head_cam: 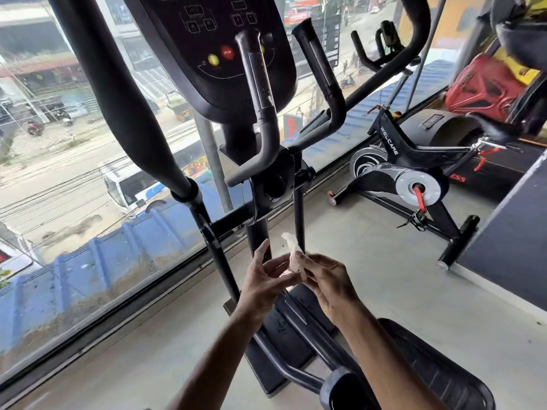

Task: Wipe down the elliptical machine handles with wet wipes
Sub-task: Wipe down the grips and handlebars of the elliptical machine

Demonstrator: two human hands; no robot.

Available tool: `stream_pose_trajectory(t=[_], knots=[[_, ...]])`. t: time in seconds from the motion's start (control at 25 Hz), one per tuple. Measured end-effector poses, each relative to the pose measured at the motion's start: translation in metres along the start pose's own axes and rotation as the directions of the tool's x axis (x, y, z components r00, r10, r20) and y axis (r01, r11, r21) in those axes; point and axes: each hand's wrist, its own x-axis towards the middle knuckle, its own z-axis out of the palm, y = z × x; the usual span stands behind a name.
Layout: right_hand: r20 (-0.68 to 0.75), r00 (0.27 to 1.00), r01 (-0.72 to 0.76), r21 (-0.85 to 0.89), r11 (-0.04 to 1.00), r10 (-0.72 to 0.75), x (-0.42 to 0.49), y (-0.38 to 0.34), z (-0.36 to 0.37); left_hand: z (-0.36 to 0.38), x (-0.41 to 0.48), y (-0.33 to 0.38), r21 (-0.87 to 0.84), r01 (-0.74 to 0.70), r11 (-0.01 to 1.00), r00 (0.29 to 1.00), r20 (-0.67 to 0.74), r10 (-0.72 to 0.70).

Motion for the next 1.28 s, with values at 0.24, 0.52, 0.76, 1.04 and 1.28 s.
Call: stream_pose_trajectory(t=[0.24,0.52,0.76,1.04,1.28], knots=[[0.064,0.985,-0.175,0.277,0.945,0.163,0.008,0.000,0.001,-0.006,0.014,-0.004,0.257,-0.170,0.951,0.955,-0.196,0.223],[-0.019,0.987,-0.147,0.289,0.946,0.159,0.030,-0.015,-0.026,0.001,0.031,0.018,-0.242,-0.029,0.970,0.960,-0.277,-0.041],[0.084,0.989,-0.115,-0.073,0.991,0.121,0.046,-0.020,-0.055,0.015,0.042,0.035,-0.293,-0.018,0.956,0.947,-0.310,-0.077],[0.158,0.985,0.128,-0.439,0.889,-0.064,0.053,-0.020,-0.073,0.027,0.051,0.034,-0.225,-0.115,0.968,0.922,-0.386,0.019],[0.365,0.914,0.381,-0.627,0.680,-0.176,0.053,-0.038,-0.048,0.040,0.053,0.035,-0.060,-0.114,0.992,0.939,-0.332,0.087]])
